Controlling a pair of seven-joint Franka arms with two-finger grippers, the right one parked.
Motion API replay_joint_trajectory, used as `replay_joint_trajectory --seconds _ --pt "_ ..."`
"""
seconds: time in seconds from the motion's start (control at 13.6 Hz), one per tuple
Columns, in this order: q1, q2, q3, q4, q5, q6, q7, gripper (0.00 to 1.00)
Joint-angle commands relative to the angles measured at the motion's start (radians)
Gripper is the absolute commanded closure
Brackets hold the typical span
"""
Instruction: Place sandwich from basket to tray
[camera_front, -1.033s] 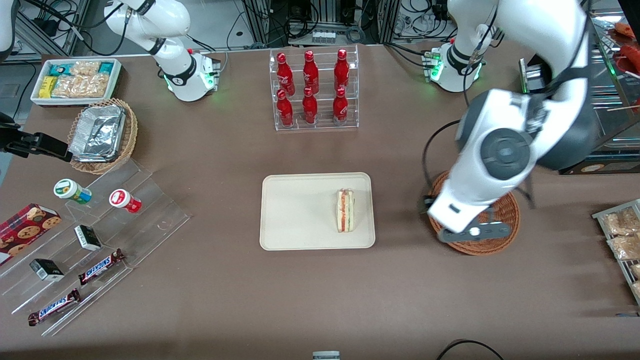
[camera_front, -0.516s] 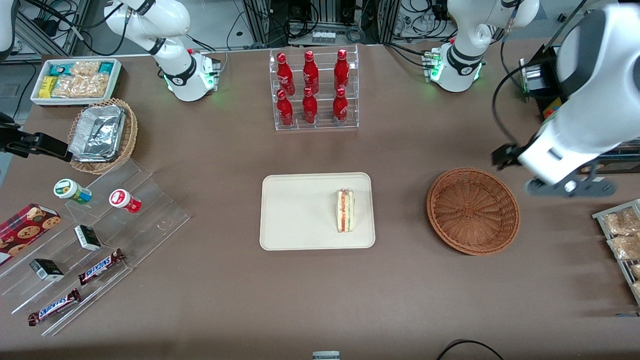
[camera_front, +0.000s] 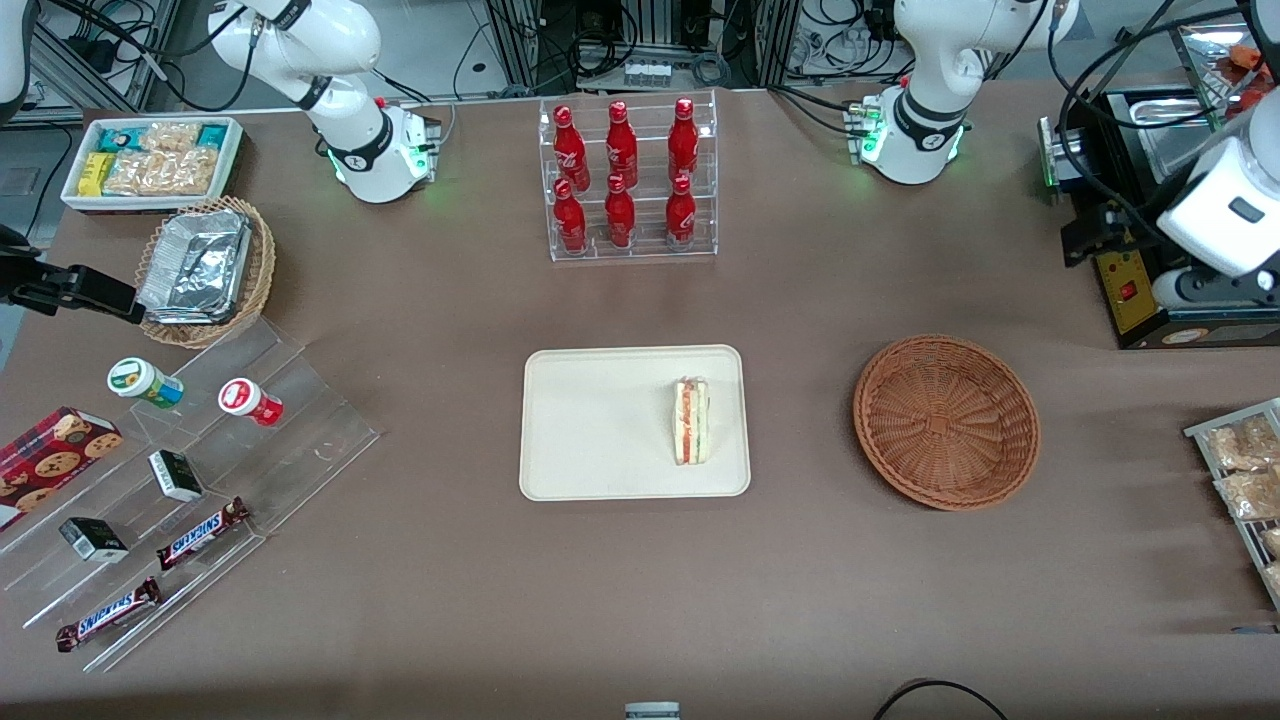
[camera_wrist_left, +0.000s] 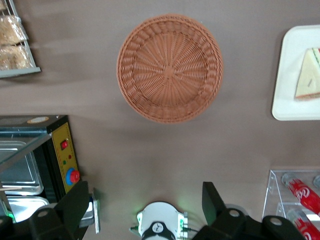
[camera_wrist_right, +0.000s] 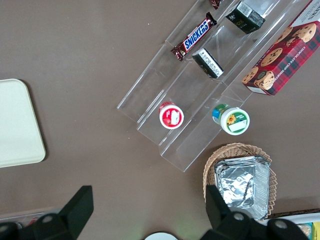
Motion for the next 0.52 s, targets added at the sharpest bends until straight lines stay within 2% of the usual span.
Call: replay_joint_trajectory --seconds 0.0,0.22,0.44 --pt "0.061 -0.034 -0.069 -0.046 -0.026 -0.008 -0.011 0.0" --pt "0.065 -0.063 -0.071 -0.07 -0.037 -0.008 -0.013 0.0" --pt "0.094 -0.129 -0.083 -0.165 -0.04 0.024 -0.01 0.0"
